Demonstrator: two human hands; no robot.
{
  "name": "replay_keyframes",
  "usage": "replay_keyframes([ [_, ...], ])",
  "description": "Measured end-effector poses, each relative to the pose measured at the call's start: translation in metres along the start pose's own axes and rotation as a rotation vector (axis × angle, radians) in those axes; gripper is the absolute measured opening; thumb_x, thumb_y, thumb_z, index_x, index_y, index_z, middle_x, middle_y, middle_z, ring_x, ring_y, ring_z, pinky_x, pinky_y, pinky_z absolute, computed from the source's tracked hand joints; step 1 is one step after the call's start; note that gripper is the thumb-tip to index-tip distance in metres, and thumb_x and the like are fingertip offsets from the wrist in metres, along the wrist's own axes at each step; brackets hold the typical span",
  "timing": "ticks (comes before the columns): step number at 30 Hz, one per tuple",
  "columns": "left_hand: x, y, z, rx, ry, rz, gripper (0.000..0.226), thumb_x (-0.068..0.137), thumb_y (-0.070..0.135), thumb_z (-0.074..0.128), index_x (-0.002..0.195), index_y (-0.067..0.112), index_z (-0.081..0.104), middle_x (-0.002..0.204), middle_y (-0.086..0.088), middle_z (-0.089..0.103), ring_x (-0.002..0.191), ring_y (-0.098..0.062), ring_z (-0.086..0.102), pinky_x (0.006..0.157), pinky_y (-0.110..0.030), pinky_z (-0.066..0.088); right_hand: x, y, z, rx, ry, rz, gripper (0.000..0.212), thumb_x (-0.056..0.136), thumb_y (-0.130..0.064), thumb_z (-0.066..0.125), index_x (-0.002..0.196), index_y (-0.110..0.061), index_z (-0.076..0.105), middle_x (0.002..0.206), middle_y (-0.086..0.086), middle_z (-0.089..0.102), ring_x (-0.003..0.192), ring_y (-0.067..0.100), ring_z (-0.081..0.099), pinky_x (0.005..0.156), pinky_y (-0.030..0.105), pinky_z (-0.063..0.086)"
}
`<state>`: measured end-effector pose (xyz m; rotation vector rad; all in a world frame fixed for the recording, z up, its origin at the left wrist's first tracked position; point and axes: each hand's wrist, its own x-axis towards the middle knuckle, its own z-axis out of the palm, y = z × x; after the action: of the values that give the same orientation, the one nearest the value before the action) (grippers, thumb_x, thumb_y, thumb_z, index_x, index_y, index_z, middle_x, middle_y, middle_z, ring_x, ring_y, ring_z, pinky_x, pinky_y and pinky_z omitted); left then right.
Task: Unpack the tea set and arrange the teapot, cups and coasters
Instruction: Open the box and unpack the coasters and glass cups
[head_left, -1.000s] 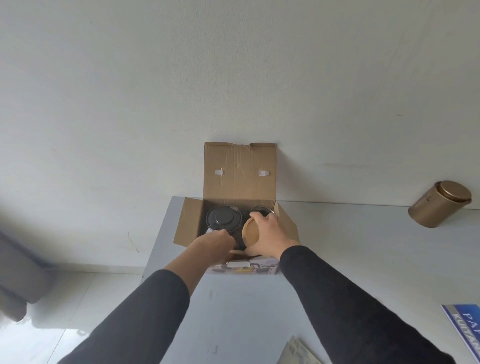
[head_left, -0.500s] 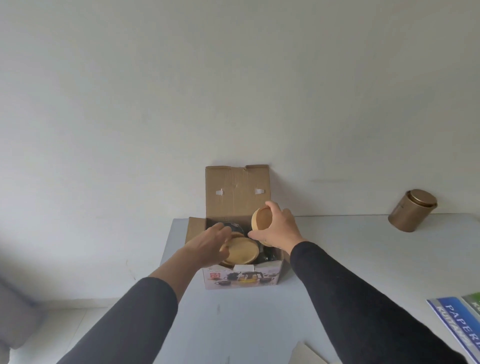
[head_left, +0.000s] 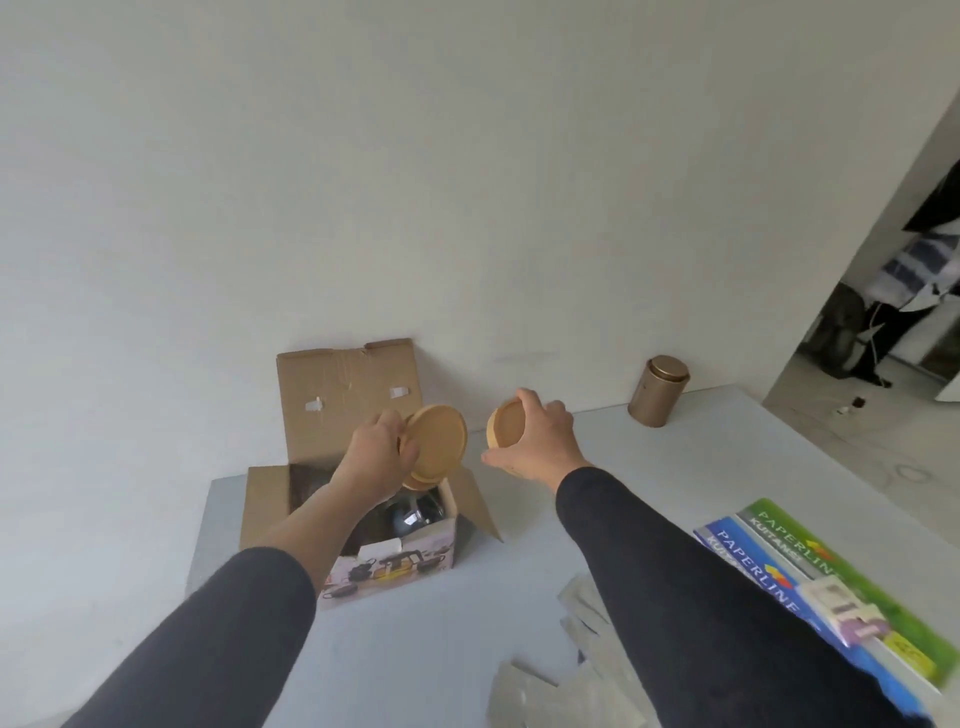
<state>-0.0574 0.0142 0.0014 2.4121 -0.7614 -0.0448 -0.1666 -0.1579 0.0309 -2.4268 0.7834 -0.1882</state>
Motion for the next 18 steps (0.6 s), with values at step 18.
replay_keyframes([
  [18, 0.148, 0.107, 0.266, -0.279, -0.182, -0.532, 0.02, 0.095, 0.018, 0.048, 0.112, 0.009, 0.051, 0.114, -0.017, 0.059, 0.106, -0.032, 0.055, 0.076, -0.03, 0.04, 0.21, 0.244, -0.009, -0.214, -0.256, 0.139, 0.092, 0.066, -0.039, 0.076, 0.14, -0.026, 0.023, 0.132, 0.01, 0.027, 0.126, 0.03, 0.026, 0.098, 0.042, 0.04],
])
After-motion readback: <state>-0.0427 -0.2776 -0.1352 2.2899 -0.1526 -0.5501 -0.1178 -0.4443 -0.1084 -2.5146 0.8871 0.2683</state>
